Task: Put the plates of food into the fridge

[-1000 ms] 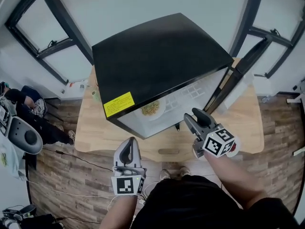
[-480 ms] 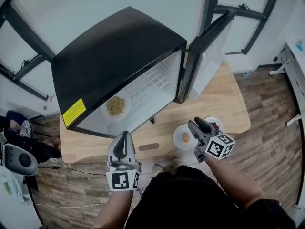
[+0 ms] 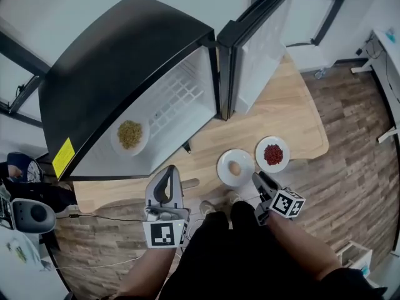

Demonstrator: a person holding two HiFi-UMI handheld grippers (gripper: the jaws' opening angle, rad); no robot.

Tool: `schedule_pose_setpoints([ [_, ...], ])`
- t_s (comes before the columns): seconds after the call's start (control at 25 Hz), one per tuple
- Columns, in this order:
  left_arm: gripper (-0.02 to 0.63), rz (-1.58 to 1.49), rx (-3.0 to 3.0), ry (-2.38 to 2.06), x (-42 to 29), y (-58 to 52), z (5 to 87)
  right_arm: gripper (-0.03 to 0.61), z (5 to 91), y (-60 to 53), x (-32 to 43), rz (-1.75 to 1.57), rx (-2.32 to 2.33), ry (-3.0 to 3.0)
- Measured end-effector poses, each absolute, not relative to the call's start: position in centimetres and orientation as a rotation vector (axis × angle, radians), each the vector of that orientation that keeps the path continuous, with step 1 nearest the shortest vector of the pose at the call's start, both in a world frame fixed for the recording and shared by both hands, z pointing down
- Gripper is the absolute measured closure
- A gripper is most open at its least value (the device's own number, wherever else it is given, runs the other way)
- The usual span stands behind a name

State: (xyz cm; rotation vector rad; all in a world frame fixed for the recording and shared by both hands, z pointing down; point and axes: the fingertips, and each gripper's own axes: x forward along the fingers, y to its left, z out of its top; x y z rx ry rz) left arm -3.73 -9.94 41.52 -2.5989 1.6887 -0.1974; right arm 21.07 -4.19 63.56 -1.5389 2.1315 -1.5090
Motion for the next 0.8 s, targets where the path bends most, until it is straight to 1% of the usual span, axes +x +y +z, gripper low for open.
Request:
schedule_pose_setpoints([
  [0.16,0.609,-0.241,-2.627,1.662,-2.2,-9.9,41.9,0.39,67.9,-2.5,20.9,-1.636,-1.567,2.063],
  [0.4,0.609,-0.32,-2.628,1.638,-0.9,-9.3,42.9,0.388,71.9,-2.6,20.7,-1.758,-1.574,1.913],
  [0.64,0.609,-0.361,-2.597,1.669,-1.1,-8.8,43.2,0.392,74.0,-3.9,20.6,-1.835,-1.466,1.766],
  [0.72,0.609,-0.366,-2.58,1.684,-1.5,-8.6,43.2,0.447,73.8,-4.2,20.2,-1.843,-1.411,1.761],
  [0.8,0.61,-0.364,-2.563,1.706,-2.0,-8.4,43.0,0.526,73.0,-4.6,19.6,-1.846,-1.354,1.811],
])
